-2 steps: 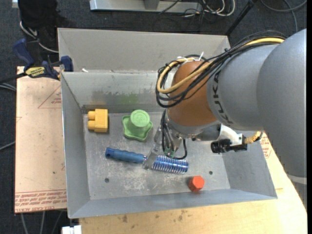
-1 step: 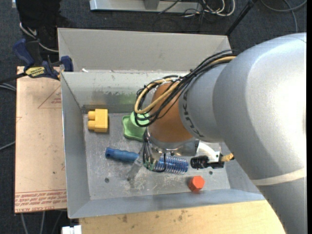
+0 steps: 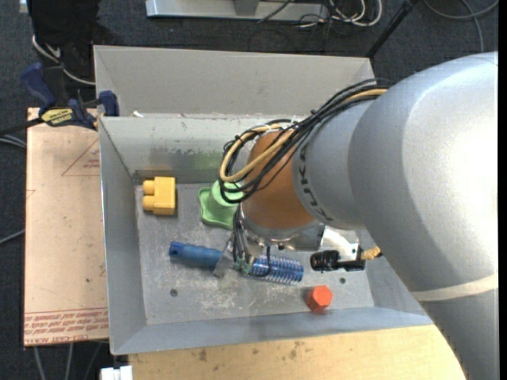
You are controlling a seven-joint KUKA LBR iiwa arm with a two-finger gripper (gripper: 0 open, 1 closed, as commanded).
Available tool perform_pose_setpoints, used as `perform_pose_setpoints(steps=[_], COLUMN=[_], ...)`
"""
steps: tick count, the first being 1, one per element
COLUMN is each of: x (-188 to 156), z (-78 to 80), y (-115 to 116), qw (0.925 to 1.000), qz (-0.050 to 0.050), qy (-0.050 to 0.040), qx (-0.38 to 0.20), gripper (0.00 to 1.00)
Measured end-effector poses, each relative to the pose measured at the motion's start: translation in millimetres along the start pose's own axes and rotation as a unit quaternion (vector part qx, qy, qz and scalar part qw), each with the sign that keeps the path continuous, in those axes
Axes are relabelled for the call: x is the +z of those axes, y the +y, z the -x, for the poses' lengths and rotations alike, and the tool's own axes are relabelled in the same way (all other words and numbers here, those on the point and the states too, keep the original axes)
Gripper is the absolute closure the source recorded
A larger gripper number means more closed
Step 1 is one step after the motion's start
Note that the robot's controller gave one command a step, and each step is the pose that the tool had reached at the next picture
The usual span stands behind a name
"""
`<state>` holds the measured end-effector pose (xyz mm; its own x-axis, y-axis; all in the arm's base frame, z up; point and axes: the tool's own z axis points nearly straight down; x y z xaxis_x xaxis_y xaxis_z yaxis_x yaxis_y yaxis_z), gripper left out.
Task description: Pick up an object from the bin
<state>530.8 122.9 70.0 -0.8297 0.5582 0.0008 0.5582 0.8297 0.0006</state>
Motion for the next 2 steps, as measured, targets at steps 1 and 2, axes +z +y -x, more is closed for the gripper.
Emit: perform_pose_setpoints(steps=[1,2], x=[-95.9,-155.0], z=[-24.2,-10.7], y=[45.8,18.1], qw=[0.9998,0.9998], qz=[0.003,0.002], qy=[-0.0022,-0.0027], qx=[-0.018,-0.021], gripper=[1.00,1.00])
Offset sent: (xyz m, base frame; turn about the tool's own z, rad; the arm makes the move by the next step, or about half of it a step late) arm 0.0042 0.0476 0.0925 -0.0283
